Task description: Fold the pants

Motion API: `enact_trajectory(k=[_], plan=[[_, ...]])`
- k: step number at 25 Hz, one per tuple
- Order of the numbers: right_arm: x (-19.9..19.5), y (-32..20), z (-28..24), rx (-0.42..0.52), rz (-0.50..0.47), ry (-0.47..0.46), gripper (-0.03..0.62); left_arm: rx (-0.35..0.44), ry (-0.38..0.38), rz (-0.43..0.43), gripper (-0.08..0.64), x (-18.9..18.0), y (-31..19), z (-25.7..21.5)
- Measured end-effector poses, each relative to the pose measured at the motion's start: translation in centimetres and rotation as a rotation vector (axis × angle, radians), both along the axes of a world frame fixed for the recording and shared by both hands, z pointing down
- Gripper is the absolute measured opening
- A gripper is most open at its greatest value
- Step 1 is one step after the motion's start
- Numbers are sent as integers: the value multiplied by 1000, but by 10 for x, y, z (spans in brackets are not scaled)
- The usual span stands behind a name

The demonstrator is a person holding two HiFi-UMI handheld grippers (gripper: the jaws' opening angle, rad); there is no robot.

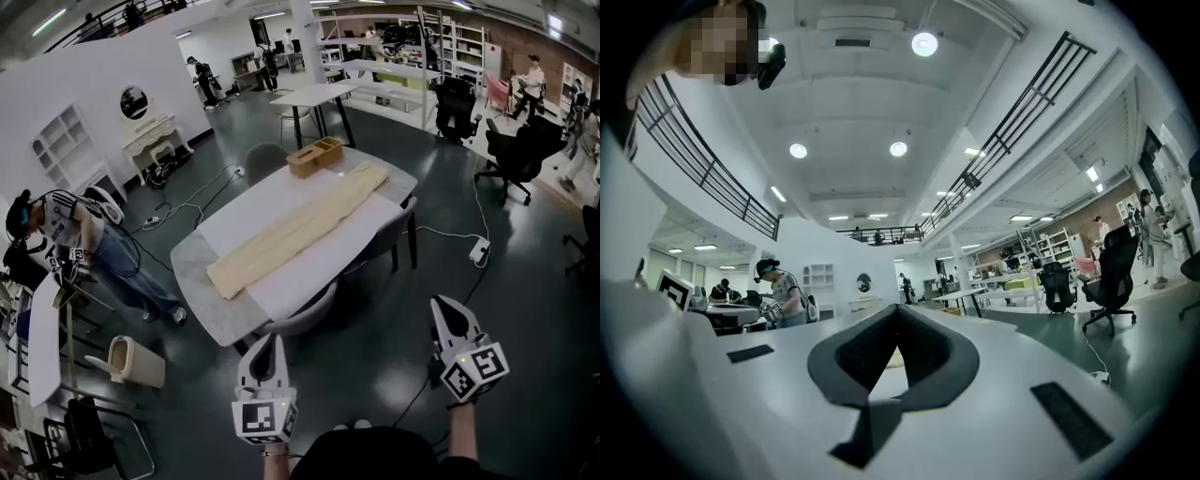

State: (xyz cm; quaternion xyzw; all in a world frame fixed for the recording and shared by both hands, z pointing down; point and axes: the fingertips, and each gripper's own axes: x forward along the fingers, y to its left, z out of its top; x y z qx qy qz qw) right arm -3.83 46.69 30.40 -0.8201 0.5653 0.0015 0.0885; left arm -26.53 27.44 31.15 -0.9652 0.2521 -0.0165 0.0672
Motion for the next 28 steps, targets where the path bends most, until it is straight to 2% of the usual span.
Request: enact_trajectory(k=[7, 15, 28], plan=[[26, -15, -6, 42, -22, -9, 14, -18, -45, 38, 14, 36, 0, 15], [62, -41, 2, 49, -15, -36, 14, -48, -58, 94, 14, 89, -20, 27], [158, -138, 8, -12, -34, -13, 14, -115, -51, 181, 14, 223, -108, 43]])
